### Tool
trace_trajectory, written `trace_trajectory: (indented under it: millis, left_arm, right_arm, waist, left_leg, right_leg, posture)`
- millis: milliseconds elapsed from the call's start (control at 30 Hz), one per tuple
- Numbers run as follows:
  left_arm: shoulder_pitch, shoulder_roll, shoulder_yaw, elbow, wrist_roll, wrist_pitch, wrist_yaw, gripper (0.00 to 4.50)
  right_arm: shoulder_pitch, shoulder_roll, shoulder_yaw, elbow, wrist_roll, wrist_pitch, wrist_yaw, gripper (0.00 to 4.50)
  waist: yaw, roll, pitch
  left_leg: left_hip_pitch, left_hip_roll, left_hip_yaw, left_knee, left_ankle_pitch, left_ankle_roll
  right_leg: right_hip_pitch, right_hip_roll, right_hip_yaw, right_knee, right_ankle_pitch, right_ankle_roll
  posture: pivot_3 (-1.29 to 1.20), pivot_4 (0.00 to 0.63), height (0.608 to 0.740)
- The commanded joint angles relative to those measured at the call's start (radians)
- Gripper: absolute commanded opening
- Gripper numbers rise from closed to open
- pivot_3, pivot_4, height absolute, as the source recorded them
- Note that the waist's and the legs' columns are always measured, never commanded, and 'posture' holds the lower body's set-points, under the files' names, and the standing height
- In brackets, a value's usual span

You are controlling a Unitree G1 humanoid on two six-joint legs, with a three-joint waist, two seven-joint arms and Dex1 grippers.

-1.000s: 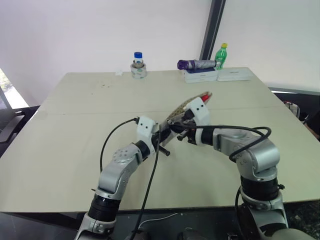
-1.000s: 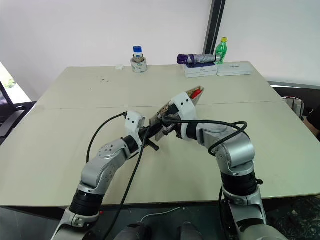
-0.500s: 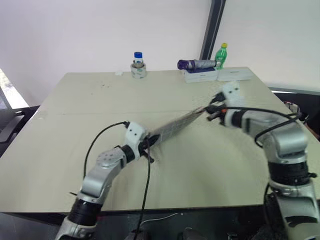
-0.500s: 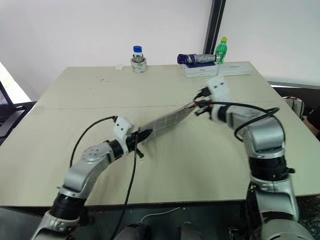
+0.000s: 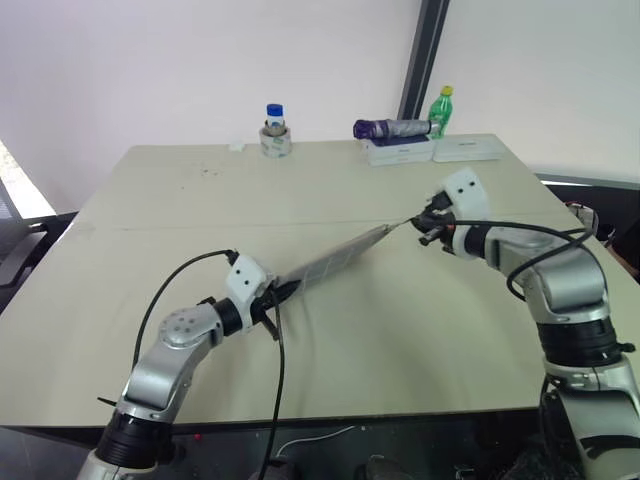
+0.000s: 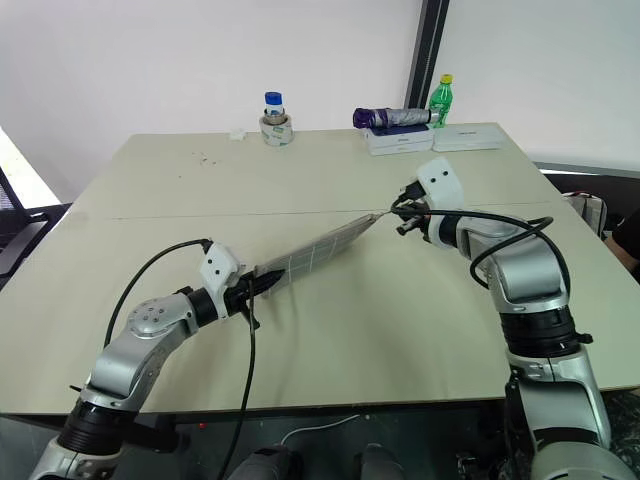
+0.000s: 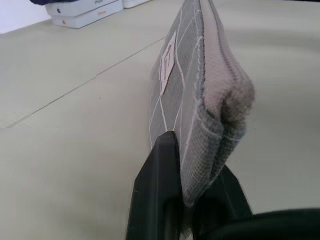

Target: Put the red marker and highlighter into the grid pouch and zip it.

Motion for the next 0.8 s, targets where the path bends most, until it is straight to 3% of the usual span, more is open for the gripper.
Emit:
trace_trajectory:
  millis: [33,133,333,600,800]
  left_arm:
    - [0.009,0.028,0.049,0.01,0.023,-0.06,0.0,2.13]
    - [0.043,0.071,0.09,0.016,0.014,-0.082,-0.023,3.57]
    - [0.152,0.145,0.232,0.009,-0.054,-0.078,-0.064,3.57]
    - [0.253,0.17,0.367,-0.015,-0.113,-0.003,-0.048,3.57]
    - [0.297,0.169,0.396,-0.076,-0.147,0.029,-0.042,3.57]
  right_arm:
    - [0.041,-0.041,-0.015,-0.082,0.013,-0.065,0.057,2.35]
    - [0.107,-0.091,-0.03,-0.13,0.043,-0.115,0.144,2.35]
    - [0.224,-0.171,-0.084,-0.171,0.099,-0.193,0.27,2.35]
    - [0.266,-0.151,-0.13,-0.091,0.1,-0.326,0.27,2.35]
    - [0.29,-0.137,-0.121,-0.052,0.102,-0.364,0.283,2.35]
  waist:
    - [0.001,0.0,0.0]
    - [0.002,0.0,0.0]
    - [0.003,0.0,0.0]
    - [0.005,0.0,0.0]
    - [0.005,0.0,0.0]
  left_leg:
    - [0.0,0.0,0.0,0.0,-0.002,0.004]
    - [0.0,0.0,0.0,0.0,-0.003,0.004]
    - [0.0,0.0,0.0,0.0,-0.003,0.005]
    - [0.001,0.0,0.0,0.0,-0.003,0.005]
    - [0.001,0.0,0.0,0.0,-0.003,0.005]
  right_leg:
    - [0.0,0.0,0.0,0.0,0.0,0.0]
    - [0.0,0.0,0.0,0.0,0.0,0.0]
    - [0.0,0.0,0.0,-0.001,0.0,0.0]
    - [0.002,0.0,0.0,-0.001,0.0,0.0]
    - [0.002,0.0,0.0,-0.001,0.0,0.0]
  posture:
    - [0.0,0.15,0.74]
    - [0.0,0.15,0.74]
    - [0.0,0.15,0.74]
    - [0.0,0.15,0.74]
    - [0.0,0.15,0.74]
